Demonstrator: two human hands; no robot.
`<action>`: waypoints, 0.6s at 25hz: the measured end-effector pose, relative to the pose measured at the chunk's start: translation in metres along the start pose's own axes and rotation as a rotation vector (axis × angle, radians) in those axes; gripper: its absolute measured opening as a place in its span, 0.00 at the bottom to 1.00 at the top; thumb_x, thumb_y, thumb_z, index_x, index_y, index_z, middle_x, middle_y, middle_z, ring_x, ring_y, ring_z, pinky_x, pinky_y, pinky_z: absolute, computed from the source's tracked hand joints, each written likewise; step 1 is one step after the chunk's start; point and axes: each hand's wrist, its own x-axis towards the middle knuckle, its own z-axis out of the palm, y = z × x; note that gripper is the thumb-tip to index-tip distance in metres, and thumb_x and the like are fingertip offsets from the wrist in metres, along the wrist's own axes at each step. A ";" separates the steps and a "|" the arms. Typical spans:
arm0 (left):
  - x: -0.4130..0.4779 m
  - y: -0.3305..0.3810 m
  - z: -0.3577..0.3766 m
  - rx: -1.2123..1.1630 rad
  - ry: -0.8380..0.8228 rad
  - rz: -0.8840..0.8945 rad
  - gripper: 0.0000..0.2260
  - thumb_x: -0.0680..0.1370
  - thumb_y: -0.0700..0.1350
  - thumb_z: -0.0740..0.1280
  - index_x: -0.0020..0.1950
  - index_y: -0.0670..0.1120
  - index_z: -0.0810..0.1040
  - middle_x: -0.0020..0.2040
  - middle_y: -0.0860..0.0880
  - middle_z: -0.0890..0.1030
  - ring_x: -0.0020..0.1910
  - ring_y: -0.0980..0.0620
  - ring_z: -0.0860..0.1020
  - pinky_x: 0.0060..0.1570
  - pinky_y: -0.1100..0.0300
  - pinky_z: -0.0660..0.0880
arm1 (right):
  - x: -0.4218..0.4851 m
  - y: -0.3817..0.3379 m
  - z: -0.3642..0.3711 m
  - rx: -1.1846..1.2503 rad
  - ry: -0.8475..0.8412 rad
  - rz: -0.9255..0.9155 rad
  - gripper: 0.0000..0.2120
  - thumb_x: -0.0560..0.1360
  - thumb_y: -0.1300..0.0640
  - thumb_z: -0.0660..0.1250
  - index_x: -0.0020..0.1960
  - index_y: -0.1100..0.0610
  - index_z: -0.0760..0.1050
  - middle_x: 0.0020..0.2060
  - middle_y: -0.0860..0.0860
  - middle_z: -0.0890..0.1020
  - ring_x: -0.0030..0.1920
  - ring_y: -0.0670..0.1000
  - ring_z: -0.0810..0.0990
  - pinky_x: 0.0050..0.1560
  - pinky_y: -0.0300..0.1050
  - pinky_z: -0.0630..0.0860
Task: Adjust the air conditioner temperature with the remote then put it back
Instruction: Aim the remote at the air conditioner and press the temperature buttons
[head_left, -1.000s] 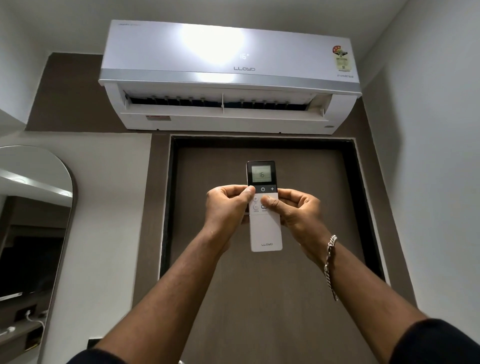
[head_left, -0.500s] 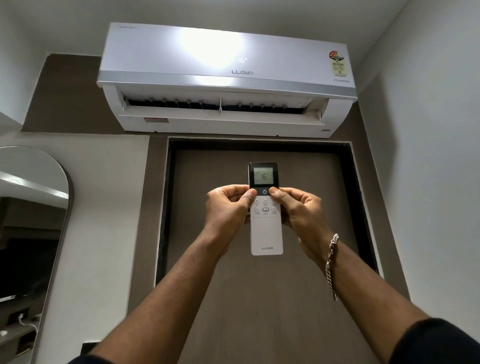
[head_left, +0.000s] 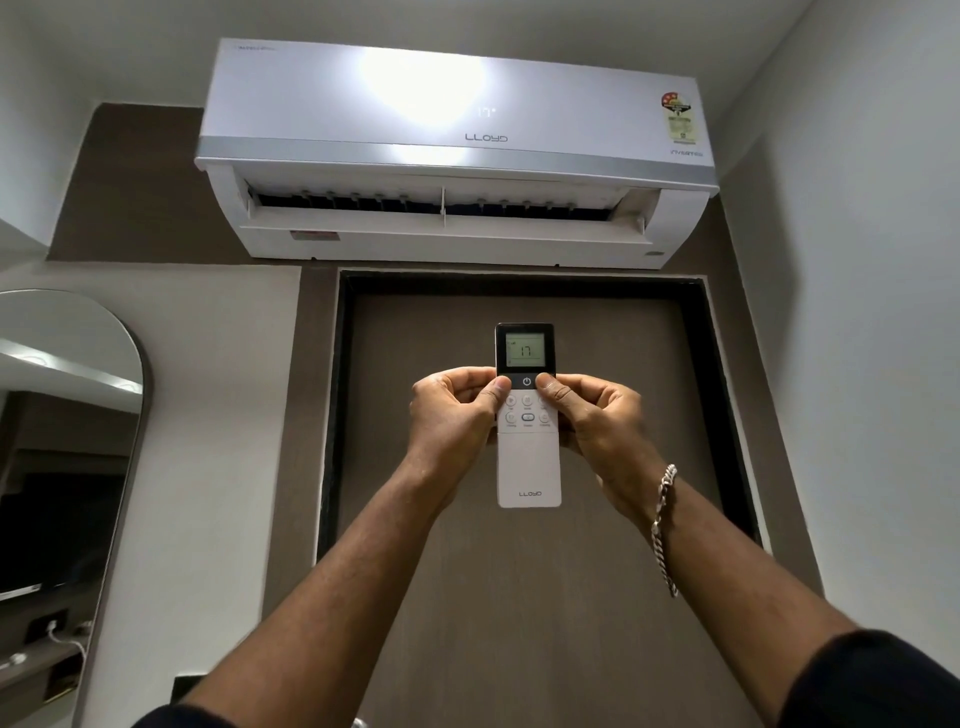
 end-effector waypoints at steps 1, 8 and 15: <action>0.000 0.000 0.000 -0.003 0.003 0.001 0.07 0.74 0.45 0.70 0.50 0.45 0.78 0.46 0.45 0.84 0.44 0.53 0.85 0.35 0.63 0.81 | 0.000 -0.001 0.000 -0.002 -0.008 -0.002 0.09 0.73 0.54 0.70 0.49 0.60 0.81 0.42 0.56 0.87 0.41 0.51 0.86 0.42 0.44 0.84; -0.002 0.003 0.000 0.001 -0.001 0.013 0.06 0.75 0.45 0.69 0.50 0.46 0.78 0.47 0.45 0.85 0.45 0.52 0.84 0.38 0.61 0.82 | -0.002 -0.008 0.001 0.016 -0.021 -0.020 0.05 0.73 0.56 0.70 0.44 0.57 0.81 0.36 0.52 0.87 0.37 0.48 0.86 0.35 0.38 0.81; -0.003 0.006 -0.001 -0.011 -0.001 0.019 0.03 0.74 0.44 0.69 0.47 0.49 0.78 0.47 0.45 0.85 0.44 0.52 0.85 0.38 0.60 0.82 | -0.001 -0.009 0.000 0.046 -0.044 -0.001 0.07 0.72 0.56 0.71 0.46 0.60 0.82 0.39 0.54 0.87 0.39 0.51 0.87 0.37 0.40 0.83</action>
